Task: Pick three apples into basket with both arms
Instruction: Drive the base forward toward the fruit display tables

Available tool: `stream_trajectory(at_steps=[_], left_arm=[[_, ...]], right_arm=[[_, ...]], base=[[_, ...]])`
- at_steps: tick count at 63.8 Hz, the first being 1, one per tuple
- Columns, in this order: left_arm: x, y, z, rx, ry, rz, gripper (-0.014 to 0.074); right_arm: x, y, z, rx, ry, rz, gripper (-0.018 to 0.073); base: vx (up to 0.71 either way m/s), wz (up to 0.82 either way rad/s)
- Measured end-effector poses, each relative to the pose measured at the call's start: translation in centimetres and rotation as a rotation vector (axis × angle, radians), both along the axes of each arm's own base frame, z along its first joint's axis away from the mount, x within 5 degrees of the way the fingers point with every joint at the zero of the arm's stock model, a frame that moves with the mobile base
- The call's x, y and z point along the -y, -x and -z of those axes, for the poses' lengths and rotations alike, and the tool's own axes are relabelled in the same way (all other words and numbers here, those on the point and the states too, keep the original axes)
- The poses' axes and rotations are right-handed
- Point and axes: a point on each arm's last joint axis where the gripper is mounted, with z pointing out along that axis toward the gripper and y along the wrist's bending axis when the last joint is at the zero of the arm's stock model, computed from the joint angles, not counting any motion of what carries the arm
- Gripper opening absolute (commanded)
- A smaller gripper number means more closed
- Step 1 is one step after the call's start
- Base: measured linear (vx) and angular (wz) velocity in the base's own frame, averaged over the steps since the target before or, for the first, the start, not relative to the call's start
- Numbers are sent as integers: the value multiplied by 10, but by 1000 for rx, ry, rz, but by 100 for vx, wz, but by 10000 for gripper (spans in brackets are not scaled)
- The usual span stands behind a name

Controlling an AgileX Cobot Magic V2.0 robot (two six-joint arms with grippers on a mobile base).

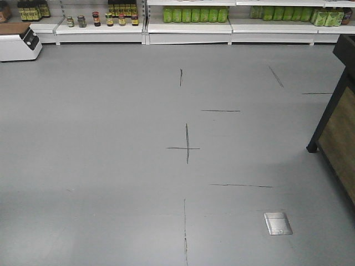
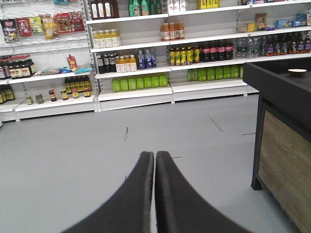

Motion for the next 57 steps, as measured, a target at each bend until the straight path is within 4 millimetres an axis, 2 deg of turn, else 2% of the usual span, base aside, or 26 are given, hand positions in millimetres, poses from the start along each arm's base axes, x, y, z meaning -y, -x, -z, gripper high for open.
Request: stream_trajectory(at_steps=[31, 57], left_arm=[[0, 0, 0, 0, 0, 0, -6], [0, 0, 0, 0, 0, 0, -6]], right_arm=[[0, 0, 0, 0, 0, 0, -4], [0, 0, 0, 0, 0, 0, -4]], base=[[16, -14], [11, -37]])
